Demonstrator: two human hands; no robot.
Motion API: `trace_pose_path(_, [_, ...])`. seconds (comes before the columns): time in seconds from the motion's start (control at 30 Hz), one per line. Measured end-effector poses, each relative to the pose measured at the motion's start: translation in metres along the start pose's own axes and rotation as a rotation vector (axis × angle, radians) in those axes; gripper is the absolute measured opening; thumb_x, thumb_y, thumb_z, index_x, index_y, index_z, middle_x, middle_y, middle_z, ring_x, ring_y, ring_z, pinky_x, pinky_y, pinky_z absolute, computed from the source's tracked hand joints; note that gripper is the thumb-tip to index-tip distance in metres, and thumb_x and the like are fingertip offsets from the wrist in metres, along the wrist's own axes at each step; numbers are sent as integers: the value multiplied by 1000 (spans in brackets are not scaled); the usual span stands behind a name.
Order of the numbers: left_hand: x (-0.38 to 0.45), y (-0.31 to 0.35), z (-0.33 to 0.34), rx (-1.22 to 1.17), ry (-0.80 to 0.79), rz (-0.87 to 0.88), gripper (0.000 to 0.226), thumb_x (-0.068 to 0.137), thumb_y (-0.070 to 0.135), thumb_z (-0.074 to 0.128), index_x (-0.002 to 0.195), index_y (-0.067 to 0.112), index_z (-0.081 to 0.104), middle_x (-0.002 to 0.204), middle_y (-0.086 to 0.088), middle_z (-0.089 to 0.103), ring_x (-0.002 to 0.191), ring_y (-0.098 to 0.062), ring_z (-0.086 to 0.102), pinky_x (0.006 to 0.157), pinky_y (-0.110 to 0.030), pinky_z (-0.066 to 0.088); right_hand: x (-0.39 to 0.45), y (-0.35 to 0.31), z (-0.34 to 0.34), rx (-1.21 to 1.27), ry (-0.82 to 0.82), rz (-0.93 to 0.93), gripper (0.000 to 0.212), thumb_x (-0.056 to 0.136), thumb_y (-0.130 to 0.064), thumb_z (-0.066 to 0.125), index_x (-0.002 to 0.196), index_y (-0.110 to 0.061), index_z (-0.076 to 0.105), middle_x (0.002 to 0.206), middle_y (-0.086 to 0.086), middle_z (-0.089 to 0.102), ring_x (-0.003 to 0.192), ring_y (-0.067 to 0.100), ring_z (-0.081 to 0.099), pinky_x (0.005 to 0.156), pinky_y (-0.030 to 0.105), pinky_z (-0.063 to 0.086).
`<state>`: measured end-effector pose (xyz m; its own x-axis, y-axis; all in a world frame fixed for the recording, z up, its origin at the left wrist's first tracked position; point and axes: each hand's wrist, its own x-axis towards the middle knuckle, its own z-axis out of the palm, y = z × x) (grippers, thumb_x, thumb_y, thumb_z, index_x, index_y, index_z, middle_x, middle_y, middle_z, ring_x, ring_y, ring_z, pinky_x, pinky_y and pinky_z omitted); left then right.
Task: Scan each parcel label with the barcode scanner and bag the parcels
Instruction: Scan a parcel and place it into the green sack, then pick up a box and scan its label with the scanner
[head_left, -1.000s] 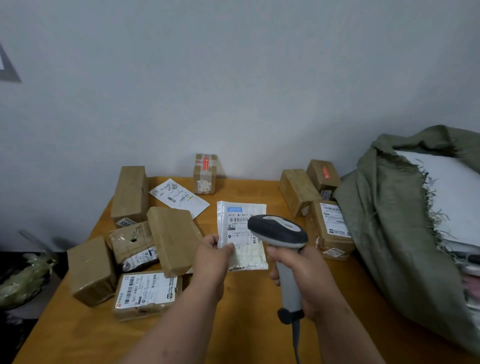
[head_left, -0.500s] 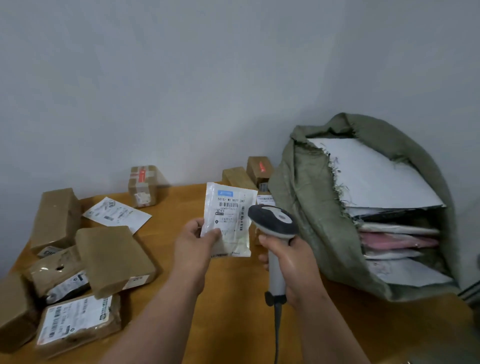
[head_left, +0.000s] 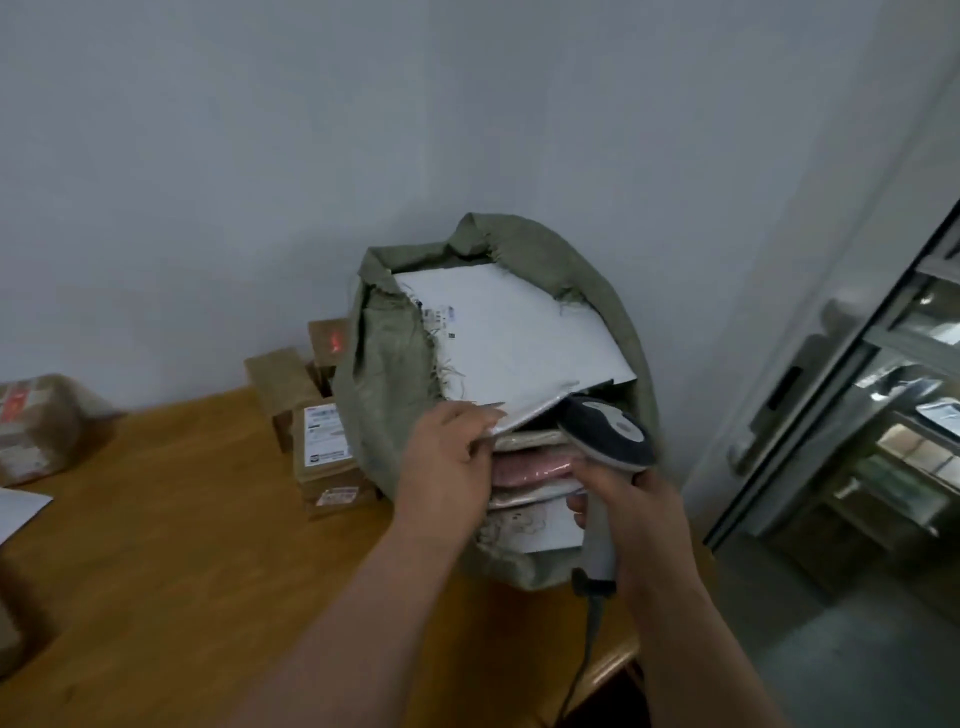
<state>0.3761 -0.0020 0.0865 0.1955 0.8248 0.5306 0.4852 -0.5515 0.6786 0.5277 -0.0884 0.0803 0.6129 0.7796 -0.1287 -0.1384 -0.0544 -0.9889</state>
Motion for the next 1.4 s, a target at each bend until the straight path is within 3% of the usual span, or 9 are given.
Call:
trace_pose_path(0.2, [14,17,57,40,-72,211,29,76,-13,69,95,5,80,97,-13,72,91,-29,66,83,-25,44,37,1,-52,107,138,25,20,80,-19,80,97,-18,70,71,0,75,61,14,70,58,33,54])
trace_pose_path(0.33, [33,5,83,51,-101,293,28,71,-8,64,87,8,81,89,-9,74,81,-29,68,74,-34,56,58,4,-67,112,211,45,17,80,-19,81,95,-16,73,73,4,75,72,24,71,69,41,59])
trace_pose_path(0.5, [49,-8,113,92,-141,248,37,60,-23,72,86,3,79,81,-14,70,75,-38,64,65,-45,57,79,0,-66,118,205,15,17,80,-17,80,95,-18,71,68,-1,74,59,15,69,60,35,56])
trace_pose_path(0.63, [54,-19,130,215,-138,178,44,54,-25,75,85,6,81,73,-14,60,67,-36,56,56,-44,51,96,8,-66,116,171,26,16,82,-14,78,96,-15,70,64,-4,72,60,17,68,57,32,54])
trace_pose_path(0.87, [58,-20,156,569,-235,104,23,51,20,76,74,26,80,71,1,61,70,-31,59,66,-38,43,142,3,-66,37,8,74,11,83,-14,78,92,-16,73,72,0,75,62,14,72,55,27,54])
trace_pose_path(0.97, [55,-20,161,570,-159,128,37,63,35,46,76,25,79,75,3,68,73,-27,66,70,-38,43,157,-1,-63,8,-71,80,16,82,-17,78,97,-15,74,76,3,77,70,18,74,58,30,57])
trace_pose_path(1.07, [49,-15,158,526,16,94,26,70,36,58,89,25,72,88,6,66,85,-22,61,75,-35,30,167,-6,-55,11,-123,92,18,81,-20,80,98,-16,75,77,6,77,76,25,74,76,43,60])
trace_pose_path(1.23, [49,-14,125,476,251,-162,20,75,18,81,92,22,70,95,0,63,91,-26,59,78,-30,16,157,-20,-27,21,-267,47,14,81,-22,81,92,-16,75,70,5,74,68,21,69,64,37,53])
trace_pose_path(1.4, [37,-26,68,376,362,-438,15,83,16,74,97,20,73,106,-5,64,106,-31,57,87,-39,25,114,-30,17,-32,-494,47,12,83,-17,78,95,-16,76,72,-1,74,62,14,68,53,24,51])
